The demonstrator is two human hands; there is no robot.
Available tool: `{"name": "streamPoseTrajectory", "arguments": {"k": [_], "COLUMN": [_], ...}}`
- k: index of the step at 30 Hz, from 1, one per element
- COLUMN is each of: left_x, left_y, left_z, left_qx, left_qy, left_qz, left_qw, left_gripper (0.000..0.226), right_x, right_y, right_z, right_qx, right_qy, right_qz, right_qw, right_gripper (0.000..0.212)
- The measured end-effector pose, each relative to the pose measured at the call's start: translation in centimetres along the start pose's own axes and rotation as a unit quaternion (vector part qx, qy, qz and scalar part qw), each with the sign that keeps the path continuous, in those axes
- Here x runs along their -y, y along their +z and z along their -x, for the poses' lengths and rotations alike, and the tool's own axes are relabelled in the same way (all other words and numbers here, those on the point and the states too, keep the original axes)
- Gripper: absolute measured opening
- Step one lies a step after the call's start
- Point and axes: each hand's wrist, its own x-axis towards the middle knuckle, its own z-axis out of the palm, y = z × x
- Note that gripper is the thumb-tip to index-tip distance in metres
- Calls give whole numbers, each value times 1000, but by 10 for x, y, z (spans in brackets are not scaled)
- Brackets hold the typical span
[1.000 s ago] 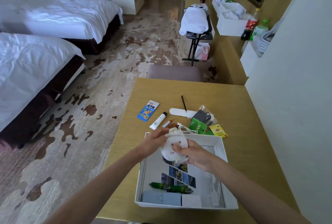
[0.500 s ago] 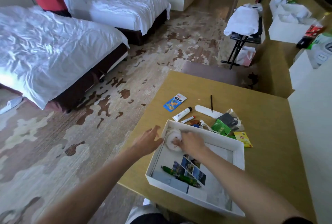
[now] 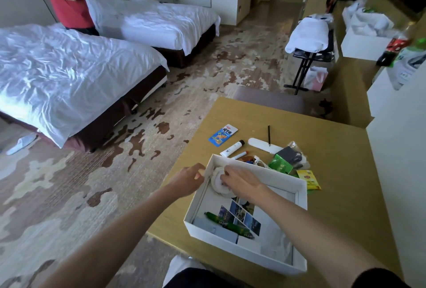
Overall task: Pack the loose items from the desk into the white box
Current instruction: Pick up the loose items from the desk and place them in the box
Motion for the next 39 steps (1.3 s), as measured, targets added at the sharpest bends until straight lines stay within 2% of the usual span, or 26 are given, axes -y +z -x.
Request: {"name": "streamPoseTrajectory", "arguments": {"k": [2,4,8,10,15,20,22,25,29,32,35,37,39], "left_x": [3,6,6,6,8,4,5,7,5,-2,-8,-12,-14], "left_y": [-2,-5,-14,-16,-8,9,18,34,51,57,57,59,61], "left_z": [-6,-15,-47,-67,-122,-174,-193,-218,-244,-261,-270,-270,-270], "left_qx": [-21,-43,-75,-78,-8,44,64,81,107,97,78,99,134], "left_qy": [-9,-20,-43,-48,-31,-5,-3,10,10,6,17,19,2], "left_qz": [19,49,95,104,60,24,4,-22,-45,-87,-136,-132,-96], "left_qw": [1000,998,992,990,998,999,998,996,993,991,988,986,986], "left_gripper": [29,25,24,23,26,27,33,39,45,41,39,37,34], "right_x": [-6,-14,-41,-60,-101,-119,-121,-121,-124,-133,-143,-147,-149], "right_y": [-6,-18,-39,-41,-11,27,39,53,61,65,56,45,30], "right_z": [2,6,6,0,-34,-80,-95,-109,-116,-112,-99,-85,-68], "right_qx": [-16,-54,-215,-227,-91,54,86,90,64,22,-23,-104,-167], "right_qy": [-5,9,90,138,215,223,209,175,152,114,144,218,310], "right_qz": [-69,-149,-259,-296,-297,-206,-201,-187,-145,-122,-105,-165,-284], "right_qw": [997,987,937,918,926,951,953,962,976,986,984,956,892], "right_gripper": [27,28,22,19,17,20,25,28,25,22,21,16,17]}}
